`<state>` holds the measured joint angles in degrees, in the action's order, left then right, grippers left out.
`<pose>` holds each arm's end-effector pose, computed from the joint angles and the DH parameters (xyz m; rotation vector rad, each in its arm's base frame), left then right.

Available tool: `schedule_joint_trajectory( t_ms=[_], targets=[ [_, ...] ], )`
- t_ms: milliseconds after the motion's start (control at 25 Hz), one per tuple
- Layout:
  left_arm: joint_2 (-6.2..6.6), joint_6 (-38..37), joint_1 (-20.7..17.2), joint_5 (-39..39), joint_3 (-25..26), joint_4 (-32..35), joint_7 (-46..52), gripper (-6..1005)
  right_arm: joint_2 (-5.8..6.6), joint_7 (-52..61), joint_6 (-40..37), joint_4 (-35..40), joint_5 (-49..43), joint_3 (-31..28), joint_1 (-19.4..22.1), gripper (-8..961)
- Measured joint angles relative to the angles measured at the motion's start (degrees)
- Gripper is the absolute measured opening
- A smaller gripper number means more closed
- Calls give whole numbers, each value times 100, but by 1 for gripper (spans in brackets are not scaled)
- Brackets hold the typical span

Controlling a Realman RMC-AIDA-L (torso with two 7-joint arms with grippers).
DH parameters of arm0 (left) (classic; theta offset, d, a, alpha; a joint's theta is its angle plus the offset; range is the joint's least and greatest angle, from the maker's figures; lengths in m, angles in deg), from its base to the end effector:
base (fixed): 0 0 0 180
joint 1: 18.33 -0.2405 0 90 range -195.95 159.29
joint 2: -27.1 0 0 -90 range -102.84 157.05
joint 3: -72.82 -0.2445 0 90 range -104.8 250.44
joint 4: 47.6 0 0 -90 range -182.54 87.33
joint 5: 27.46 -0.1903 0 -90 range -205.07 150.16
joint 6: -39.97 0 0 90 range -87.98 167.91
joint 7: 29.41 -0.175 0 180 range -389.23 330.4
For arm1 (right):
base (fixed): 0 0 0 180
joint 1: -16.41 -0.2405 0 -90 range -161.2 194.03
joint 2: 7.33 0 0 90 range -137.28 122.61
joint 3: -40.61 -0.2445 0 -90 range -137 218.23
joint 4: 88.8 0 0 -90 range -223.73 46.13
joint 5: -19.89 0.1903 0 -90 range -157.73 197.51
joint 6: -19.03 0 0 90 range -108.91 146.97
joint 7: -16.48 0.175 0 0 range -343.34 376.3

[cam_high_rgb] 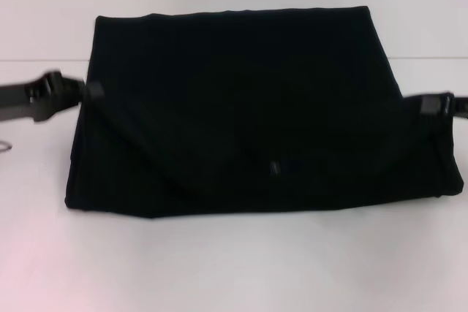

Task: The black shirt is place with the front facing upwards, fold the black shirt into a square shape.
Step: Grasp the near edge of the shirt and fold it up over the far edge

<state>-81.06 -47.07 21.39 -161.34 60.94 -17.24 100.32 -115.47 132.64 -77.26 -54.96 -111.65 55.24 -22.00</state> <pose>-0.2638 0.3784 0.0635 -2.0870 -1.7889 -0.8462 0.2494 0.3584 0.0684 -2.3906 1.4645 0.8064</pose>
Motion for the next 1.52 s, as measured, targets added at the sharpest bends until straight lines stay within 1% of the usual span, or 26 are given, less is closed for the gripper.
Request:
schedule_joint_trajectory(
  t_ms=[40,120,240,320,400,640,1000,1160,1240,1320,1440,1520],
  targets=[
    [-29,185,-23,246,18,-93,-73,12,-47,-44,189,-26,142,7,27,64],
    [-98,560,-55,652,30,-227,-232,13,-211,-138,634,-51,282,7,52,64],
    [-225,1038,-98,1028,38,-299,-417,14,-461,-344,1329,-78,407,-63,63,64],
    [-309,1314,-131,1223,40,-316,-550,13,-578,-513,1748,-135,494,-50,63,64],
    [-374,1495,-133,1295,39,-326,-693,13,-653,-669,2122,-225,537,29,31,64],
    [-534,2036,-92,1625,17,-485,-1199,14,-722,-839,3042,-360,615,160,-140,63],
    [-588,2487,-41,1774,-5,-540,-1474,13,-746,-943,3548,-376,777,306,-387,63],
    [-627,2776,13,1761,-42,-594,-1587,14,-768,-950,4056,-547,776,648,-477,64],
    [-654,2950,48,1770,-78,-653,-1669,14,-796,-953,4375,-648,776,855,-535,65],
    [-694,3156,86,1780,-158,-686,-1732,24,-850,-955,4727,-706,777,1053,-587,68],
    [-787,3490,147,1785,-292,-699,-1773,40,-943,-956,5126,-727,779,1228,-643,71],
    [-877,3661,191,1806,-320,-691,-1873,51,-985,-956,5322,-734,781,1332,-669,74]
  ],
)
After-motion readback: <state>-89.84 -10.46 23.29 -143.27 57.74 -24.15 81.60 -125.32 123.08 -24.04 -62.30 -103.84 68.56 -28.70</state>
